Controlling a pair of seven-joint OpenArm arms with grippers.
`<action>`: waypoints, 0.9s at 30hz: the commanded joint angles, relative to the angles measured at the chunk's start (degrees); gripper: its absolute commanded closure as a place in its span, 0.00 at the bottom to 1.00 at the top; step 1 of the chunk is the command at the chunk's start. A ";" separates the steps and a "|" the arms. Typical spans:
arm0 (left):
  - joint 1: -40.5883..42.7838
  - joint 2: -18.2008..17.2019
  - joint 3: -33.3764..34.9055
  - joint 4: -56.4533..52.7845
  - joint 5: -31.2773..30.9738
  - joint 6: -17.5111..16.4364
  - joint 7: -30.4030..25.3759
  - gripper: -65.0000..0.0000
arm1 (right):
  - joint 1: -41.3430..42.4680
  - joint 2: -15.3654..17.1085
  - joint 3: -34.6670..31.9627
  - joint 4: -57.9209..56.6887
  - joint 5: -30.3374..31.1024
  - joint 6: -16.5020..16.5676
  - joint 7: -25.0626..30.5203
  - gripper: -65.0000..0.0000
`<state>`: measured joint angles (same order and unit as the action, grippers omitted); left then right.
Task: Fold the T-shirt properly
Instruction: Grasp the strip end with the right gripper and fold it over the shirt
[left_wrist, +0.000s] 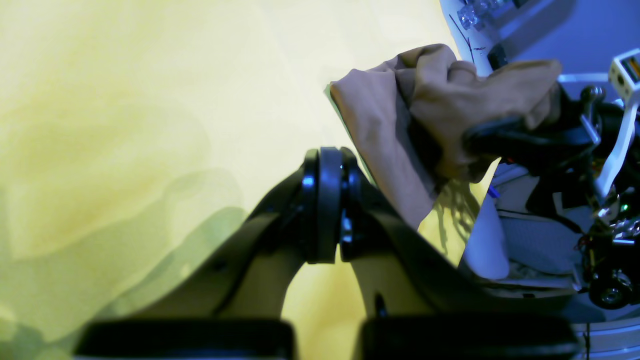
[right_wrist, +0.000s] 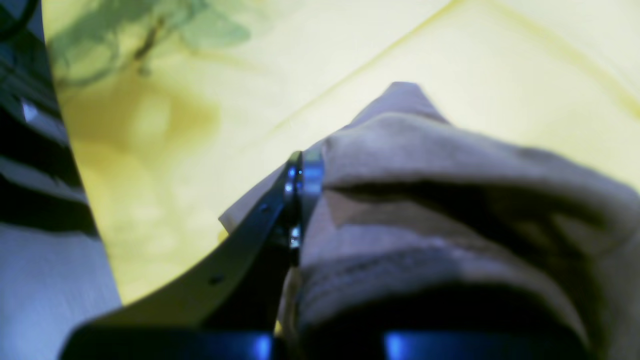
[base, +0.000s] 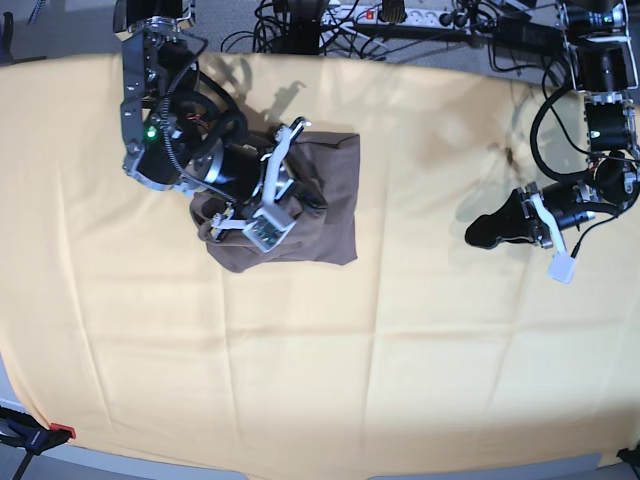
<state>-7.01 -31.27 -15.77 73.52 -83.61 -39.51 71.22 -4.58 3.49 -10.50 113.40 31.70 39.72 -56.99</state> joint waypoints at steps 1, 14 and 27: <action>-1.09 -1.14 -0.39 1.01 -1.39 -0.49 -0.61 1.00 | 1.03 -0.17 -1.09 0.81 0.00 0.28 1.99 0.92; -1.11 -1.11 -0.39 1.01 -1.39 -0.49 -0.66 1.00 | 1.92 0.37 -4.24 2.67 1.92 0.28 2.32 0.38; -0.61 -1.11 -0.39 0.98 1.03 -0.49 -0.85 1.00 | 4.31 1.49 -6.78 4.96 1.16 0.28 1.92 0.38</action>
<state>-6.66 -31.31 -15.77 73.54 -81.01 -39.51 70.98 -1.13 5.06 -17.47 117.40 31.92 39.92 -56.75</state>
